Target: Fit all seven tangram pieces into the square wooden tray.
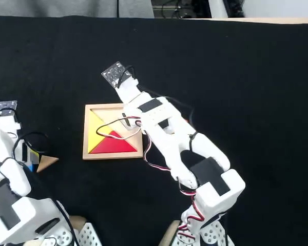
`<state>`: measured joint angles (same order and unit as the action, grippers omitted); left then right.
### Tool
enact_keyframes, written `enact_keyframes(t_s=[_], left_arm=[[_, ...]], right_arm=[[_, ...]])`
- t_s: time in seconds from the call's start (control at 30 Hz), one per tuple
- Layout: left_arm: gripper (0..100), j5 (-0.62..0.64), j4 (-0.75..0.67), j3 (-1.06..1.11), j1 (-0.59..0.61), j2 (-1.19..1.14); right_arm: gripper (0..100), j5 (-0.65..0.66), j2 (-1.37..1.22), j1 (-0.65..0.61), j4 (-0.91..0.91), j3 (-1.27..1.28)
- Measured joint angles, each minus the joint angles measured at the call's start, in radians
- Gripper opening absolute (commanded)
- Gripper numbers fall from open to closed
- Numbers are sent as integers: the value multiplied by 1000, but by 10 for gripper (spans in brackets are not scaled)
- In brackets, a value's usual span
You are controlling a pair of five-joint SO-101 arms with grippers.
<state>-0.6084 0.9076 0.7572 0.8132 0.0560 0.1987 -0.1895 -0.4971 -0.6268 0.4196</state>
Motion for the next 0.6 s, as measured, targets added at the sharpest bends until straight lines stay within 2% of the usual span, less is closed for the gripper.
enact_keyframes(t_s=[0.43, 0.6], left_arm=[[194, -5, -20, 5, -9, 2], [75, 0, -25, 14, -35, 5]], right_arm=[[11, 0, 0, 0, 0, 0], [11, 0, 0, 0, 0, 0]])
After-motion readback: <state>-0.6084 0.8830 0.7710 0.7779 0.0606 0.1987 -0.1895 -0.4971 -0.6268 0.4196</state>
